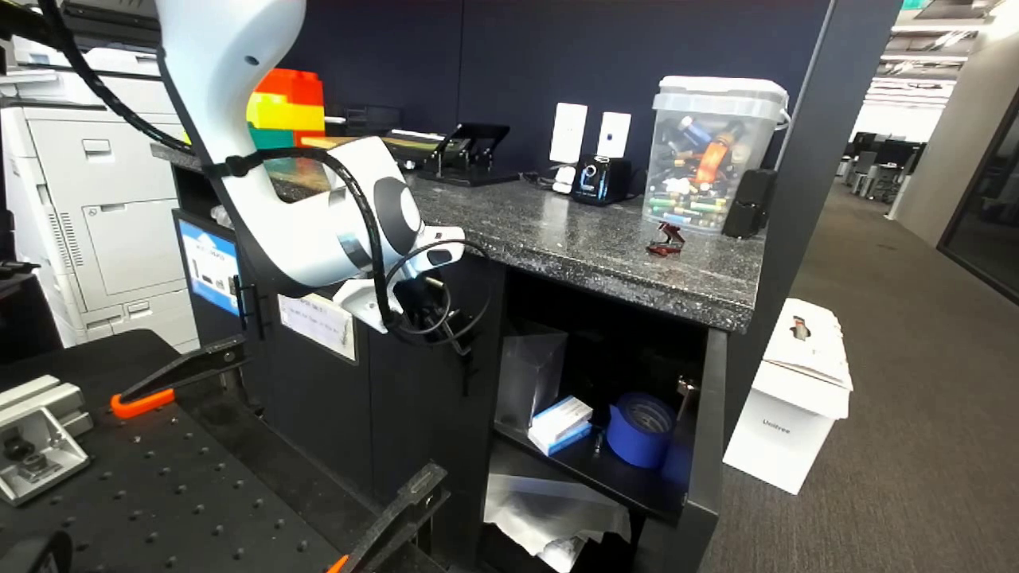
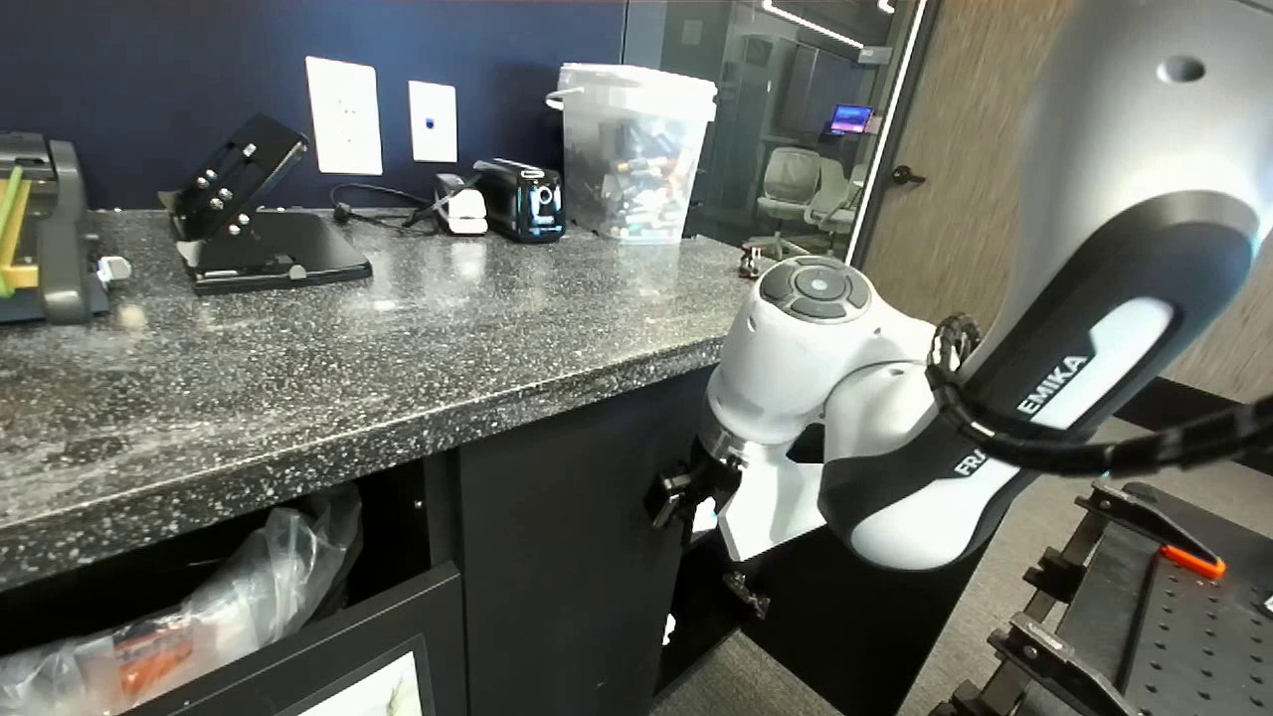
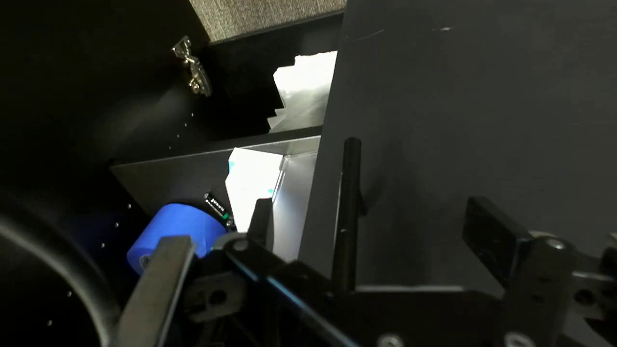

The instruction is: Open the left door of the cabinet on the right

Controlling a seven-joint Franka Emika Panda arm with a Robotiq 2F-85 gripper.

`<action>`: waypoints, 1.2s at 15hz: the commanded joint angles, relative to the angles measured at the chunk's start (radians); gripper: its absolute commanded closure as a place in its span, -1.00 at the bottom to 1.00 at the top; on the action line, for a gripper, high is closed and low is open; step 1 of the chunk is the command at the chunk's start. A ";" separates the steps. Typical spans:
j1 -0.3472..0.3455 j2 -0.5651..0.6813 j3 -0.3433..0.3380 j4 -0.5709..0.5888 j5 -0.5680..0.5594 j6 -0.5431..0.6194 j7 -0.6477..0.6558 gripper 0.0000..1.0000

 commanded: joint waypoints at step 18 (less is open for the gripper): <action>0.197 0.140 -0.143 0.060 0.406 0.009 -0.120 0.93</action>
